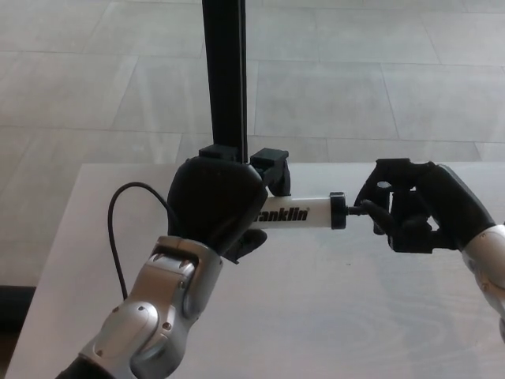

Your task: The robot uses its left hand to lift the air pump kept on the middle of the desk and use the right hand to pull out the handle

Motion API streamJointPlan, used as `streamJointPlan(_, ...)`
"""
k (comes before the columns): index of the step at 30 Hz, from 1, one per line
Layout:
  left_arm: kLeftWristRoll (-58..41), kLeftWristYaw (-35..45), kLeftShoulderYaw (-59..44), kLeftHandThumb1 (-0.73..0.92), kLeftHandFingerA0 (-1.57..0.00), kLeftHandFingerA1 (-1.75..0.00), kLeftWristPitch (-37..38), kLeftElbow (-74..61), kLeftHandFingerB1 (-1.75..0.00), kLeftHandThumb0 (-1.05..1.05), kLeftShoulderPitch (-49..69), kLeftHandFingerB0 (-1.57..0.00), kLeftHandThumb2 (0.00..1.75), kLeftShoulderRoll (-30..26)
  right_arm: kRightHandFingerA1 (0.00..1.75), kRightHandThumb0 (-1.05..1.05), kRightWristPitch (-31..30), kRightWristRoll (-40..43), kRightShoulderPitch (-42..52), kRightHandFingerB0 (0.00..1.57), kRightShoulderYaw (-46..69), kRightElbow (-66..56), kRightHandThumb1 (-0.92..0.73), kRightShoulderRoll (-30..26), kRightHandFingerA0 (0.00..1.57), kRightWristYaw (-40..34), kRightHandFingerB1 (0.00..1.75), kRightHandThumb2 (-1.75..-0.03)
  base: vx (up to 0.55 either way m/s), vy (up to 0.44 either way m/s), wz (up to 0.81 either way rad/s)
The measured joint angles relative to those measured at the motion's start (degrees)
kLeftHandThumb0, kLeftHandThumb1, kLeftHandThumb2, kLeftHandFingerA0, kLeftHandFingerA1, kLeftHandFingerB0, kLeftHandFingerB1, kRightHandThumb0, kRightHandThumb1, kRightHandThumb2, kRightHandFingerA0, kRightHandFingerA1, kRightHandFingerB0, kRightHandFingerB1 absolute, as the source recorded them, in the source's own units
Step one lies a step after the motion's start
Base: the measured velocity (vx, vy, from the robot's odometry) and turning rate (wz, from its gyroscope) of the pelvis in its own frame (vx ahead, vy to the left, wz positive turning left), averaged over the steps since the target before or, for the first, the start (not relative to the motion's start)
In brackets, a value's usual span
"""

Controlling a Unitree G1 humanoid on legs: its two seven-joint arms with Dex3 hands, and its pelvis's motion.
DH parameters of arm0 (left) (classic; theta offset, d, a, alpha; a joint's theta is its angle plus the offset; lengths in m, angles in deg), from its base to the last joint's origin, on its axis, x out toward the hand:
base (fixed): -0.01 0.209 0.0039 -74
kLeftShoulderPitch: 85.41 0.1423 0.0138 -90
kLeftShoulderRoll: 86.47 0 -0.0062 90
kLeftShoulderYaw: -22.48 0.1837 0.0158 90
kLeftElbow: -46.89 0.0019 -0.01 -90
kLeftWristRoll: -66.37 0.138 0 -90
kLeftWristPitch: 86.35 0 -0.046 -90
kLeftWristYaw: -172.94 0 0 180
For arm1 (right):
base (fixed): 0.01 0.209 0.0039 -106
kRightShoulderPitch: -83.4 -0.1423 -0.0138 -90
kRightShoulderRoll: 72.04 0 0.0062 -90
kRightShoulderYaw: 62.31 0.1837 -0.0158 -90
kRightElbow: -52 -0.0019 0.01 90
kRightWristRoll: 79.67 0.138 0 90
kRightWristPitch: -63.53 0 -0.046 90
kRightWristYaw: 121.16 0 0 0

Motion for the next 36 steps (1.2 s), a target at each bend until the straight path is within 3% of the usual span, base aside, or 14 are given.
streamJointPlan(5, -0.06, 0.35, -0.49, 0.51, -0.77, -1.74, 0.09, -0.38, -1.52, -0.19, 0.01, -0.68, 1.07, -0.02, 1.75, -0.19, 1.10, -0.69, 0.19, 0.69, 0.52, 0.38, -0.72, 0.02, 0.83, -0.84, 1.54, -0.92, 0.00, 0.000, 0.00)
streamJointPlan(11, -0.12, 0.34, -1.38, 0.49, -0.82, -1.74, 0.29, -0.37, -1.51, -0.18, 0.01, -0.70, 1.11, 0.13, 1.75, -0.17, 1.70, -1.85, 0.22, 0.73, 0.65, 0.43, -0.62, 0.02, 0.87, -2.37, 1.59, -1.06, 0.00, 0.000, 0.00)
streamJointPlan(15, -0.13, 0.34, -1.64, 0.51, -0.81, -1.75, 0.53, -0.37, -1.55, -0.18, 0.01, -0.66, 1.09, 0.28, 1.75, -0.20, 2.22, -2.61, 0.25, 0.72, 0.70, 0.47, -0.65, 0.09, 0.84, -3.40, 1.62, -1.00, 0.00, 0.000, 0.00)
streamJointPlan(16, -0.13, 0.34, -1.65, 0.50, -0.82, -1.73, 0.56, -0.37, -1.47, -0.19, 0.01, -0.70, 1.10, 0.27, 1.75, -0.19, 2.26, -2.71, 0.30, 0.72, 0.78, 0.39, -0.64, 0.18, 0.84, -3.63, 1.63, -1.00, 0.00, 0.000, 0.00)
streamJointPlan(18, -0.12, 0.34, -1.66, 0.51, -0.86, -1.75, 0.68, -0.37, -1.46, -0.14, 0.02, -0.67, 1.11, 0.27, 1.75, -0.18, 2.26, -2.90, 0.40, 0.74, 0.96, 0.21, -0.61, 0.44, 0.88, -4.14, 1.61, -1.07, 0.00, 0.000, 0.00)
streamJointPlan(19, -0.15, 0.34, -1.76, 0.49, -0.81, -1.75, 0.71, -0.37, -1.55, -0.18, 0.06, -0.69, 1.11, 0.32, 1.75, -0.20, 2.33, -3.01, 0.44, 0.74, 1.07, 0.18, -0.60, 0.59, 0.90, -4.46, 1.64, -1.08, 0.00, 0.000, 0.00)
streamJointPlan(22, -0.29, 0.32, -2.04, 0.51, -0.77, -1.75, 0.73, -0.38, -1.56, -0.19, 0.48, -0.68, 1.07, 0.51, 1.75, -0.22, 2.69, -3.88, 0.46, 0.76, 1.09, 0.06, -0.58, 0.74, 0.91, -5.51, 1.66, -1.11, 0.00, 0.000, 0.00)
streamJointPlan(28, -0.46, 0.30, -2.36, 0.47, -0.84, -1.75, 0.73, -0.60, -1.56, -0.16, 1.22, -0.70, 1.13, 0.58, 1.75, -0.22, 2.82, -6.28, 0.46, 0.75, 1.29, -0.26, -0.52, 0.80, 0.88, -8.24, 1.65, -1.18, 0.00, 0.000, 0.00)
streamJointPlan(32, -0.16, 0.30, -2.46, 0.59, -0.81, -1.71, 0.68, -1.16, -1.44, -0.17, 1.66, -0.72, 0.92, 0.12, 1.75, -0.23, 2.66, -6.97, 0.46, 0.75, 2.01, -0.55, -0.50, 0.79, 0.87, -9.02, 1.66, -1.16, 0.00, 0.000, 0.00)
streamJointPlan(33, -0.08, 0.29, -2.52, 0.59, -0.94, -1.70, 0.69, -1.29, -1.08, -0.13, 1.77, -0.81, 0.75, -0.02, 1.75, -0.23, 2.49, -7.12, 0.46, 0.72, 2.22, -0.71, -0.49, 0.79, 0.90, -9.13, 1.70, -1.10, 0.00, 0.000, 0.00)
streamJointPlan(35, -0.06, 0.19, -2.79, 0.57, -0.85, -1.75, 0.73, -1.46, -1.12, -0.20, 2.17, -0.82, 0.69, -0.43, 1.75, -0.22, 1.92, -7.22, 0.45, 0.73, 2.91, -1.18, -0.47, 0.78, 0.92, -9.22, 1.72, -1.11, 0.00, 0.000, 0.00)
streamJointPlan(36, -0.04, 0.15, -2.91, 0.53, -0.84, -1.75, 0.73, -1.53, -1.43, -0.18, 2.32, -0.69, 0.78, -0.62, 1.75, -0.20, 1.68, -7.25, 0.45, 0.73, 3.26, -1.38, -0.47, 0.78, 0.91, -9.25, 1.72, -1.13, 0.00, 0.000, 0.00)
